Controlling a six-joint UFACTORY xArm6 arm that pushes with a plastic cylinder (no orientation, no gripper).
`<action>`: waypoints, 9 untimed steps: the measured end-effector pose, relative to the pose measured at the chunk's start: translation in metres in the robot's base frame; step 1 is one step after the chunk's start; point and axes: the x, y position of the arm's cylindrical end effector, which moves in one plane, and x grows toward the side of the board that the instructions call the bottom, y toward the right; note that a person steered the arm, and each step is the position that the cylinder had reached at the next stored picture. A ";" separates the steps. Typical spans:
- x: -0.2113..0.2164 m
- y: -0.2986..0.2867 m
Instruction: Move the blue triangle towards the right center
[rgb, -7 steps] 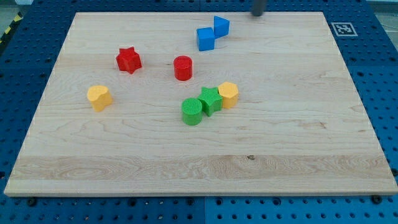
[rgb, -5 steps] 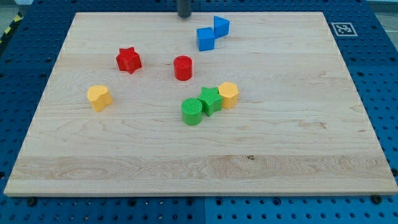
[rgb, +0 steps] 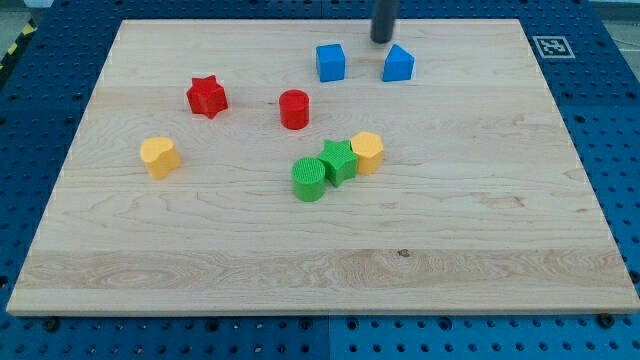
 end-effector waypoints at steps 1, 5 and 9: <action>0.035 0.004; 0.134 0.090; 0.201 0.167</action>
